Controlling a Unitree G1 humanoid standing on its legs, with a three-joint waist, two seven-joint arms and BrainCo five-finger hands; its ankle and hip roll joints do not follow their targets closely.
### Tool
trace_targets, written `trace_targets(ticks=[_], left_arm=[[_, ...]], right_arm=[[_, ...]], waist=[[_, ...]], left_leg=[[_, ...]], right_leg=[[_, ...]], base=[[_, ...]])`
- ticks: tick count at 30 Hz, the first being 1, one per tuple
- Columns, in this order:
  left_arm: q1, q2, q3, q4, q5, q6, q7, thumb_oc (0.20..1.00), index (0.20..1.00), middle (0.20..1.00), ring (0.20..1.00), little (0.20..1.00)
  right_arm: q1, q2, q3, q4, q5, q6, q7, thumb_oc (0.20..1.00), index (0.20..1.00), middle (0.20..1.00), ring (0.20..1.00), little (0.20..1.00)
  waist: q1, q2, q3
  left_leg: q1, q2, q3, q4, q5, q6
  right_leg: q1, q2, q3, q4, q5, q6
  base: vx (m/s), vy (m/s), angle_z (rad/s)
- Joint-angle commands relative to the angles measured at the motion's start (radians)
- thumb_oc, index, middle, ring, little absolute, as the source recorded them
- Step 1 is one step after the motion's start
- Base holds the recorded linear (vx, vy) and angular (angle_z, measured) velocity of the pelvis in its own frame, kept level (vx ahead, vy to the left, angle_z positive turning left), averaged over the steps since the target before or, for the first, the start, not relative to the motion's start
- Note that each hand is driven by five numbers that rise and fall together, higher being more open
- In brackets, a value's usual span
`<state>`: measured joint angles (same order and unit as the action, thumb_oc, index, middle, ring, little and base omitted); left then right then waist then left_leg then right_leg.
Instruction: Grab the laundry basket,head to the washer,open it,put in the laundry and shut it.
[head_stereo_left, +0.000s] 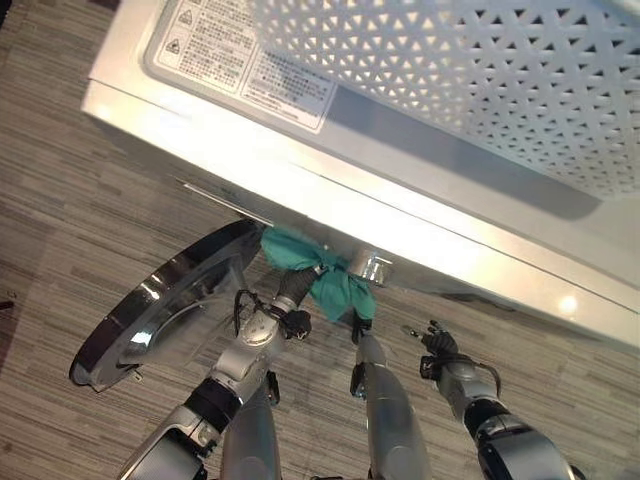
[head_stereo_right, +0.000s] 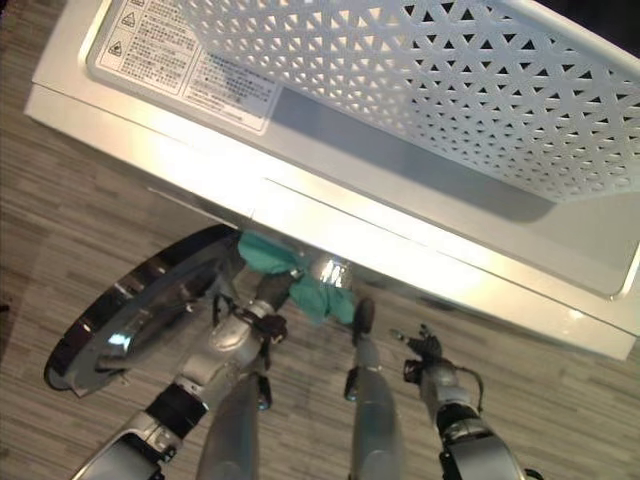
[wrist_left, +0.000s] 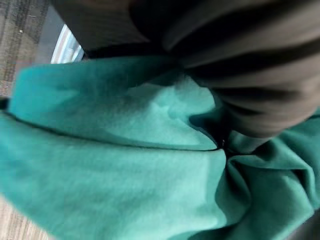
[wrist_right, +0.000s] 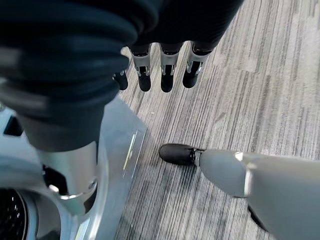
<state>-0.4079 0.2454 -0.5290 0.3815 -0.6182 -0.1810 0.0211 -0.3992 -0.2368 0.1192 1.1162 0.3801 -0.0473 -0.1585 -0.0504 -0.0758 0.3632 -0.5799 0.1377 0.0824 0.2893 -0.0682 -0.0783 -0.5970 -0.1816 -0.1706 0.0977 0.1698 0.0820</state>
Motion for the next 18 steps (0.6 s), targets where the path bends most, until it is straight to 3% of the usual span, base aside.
trace_targets(ticks=[1,6,10,14,18], left_arm=[[-0.041,-0.049,-0.015,-0.012,0.038,-0.063,0.023,0.200,0.200,0.200,0.200,0.200],[-0.079,-0.067,0.011,0.066,0.043,-0.069,0.069,0.200,0.200,0.200,0.200,0.200],[-0.066,-0.069,0.036,0.035,0.021,-0.070,0.103,0.200,0.200,0.200,0.200,0.200],[-0.072,-0.081,0.035,0.067,0.034,-0.068,0.129,0.200,0.200,0.200,0.200,0.200],[-0.195,-0.141,0.042,0.241,0.023,-0.080,0.208,0.200,0.200,0.200,0.200,0.200]], right_arm=[[0.065,-0.015,0.036,-0.058,0.034,-0.026,-0.030,1.000,1.000,1.000,1.000,1.000],[0.092,-0.008,0.009,-0.132,0.081,-0.049,-0.037,1.000,1.000,1.000,1.000,1.000],[0.085,0.000,-0.014,-0.160,0.135,-0.071,-0.059,1.000,1.000,1.000,1.000,1.000],[0.061,0.003,-0.018,-0.184,0.164,-0.084,-0.073,1.000,1.000,1.000,1.000,1.000],[0.022,0.015,-0.003,-0.233,0.215,-0.117,-0.106,1.000,1.000,1.000,1.000,1.000]], waist=[[-0.024,-0.004,-0.068],[-0.045,-0.013,-0.099],[-0.034,-0.016,-0.106],[-0.030,-0.023,-0.102],[-0.050,-0.041,-0.096]], left_leg=[[-0.093,-0.003,-0.065,0.154,-0.124,0.019],[-0.225,0.005,-0.088,0.301,-0.175,0.024],[-0.341,-0.002,-0.127,0.445,-0.234,0.047],[-0.402,-0.010,-0.141,0.504,-0.258,0.056],[-0.481,-0.005,-0.151,0.559,-0.269,0.053]], right_leg=[[-0.085,-0.108,0.029,0.215,-0.200,0.067],[-0.213,-0.123,0.042,0.378,-0.266,0.055],[-0.315,-0.120,0.057,0.523,-0.336,0.029],[-0.364,-0.121,0.069,0.574,-0.359,0.018],[-0.440,-0.121,0.081,0.630,-0.376,0.008]], base=[[-0.06,0.014,0.12],[0.00,0.007,0.12],[0.00,0.000,0.00],[0.00,0.005,0.10],[-0.01,-0.006,0.06]])
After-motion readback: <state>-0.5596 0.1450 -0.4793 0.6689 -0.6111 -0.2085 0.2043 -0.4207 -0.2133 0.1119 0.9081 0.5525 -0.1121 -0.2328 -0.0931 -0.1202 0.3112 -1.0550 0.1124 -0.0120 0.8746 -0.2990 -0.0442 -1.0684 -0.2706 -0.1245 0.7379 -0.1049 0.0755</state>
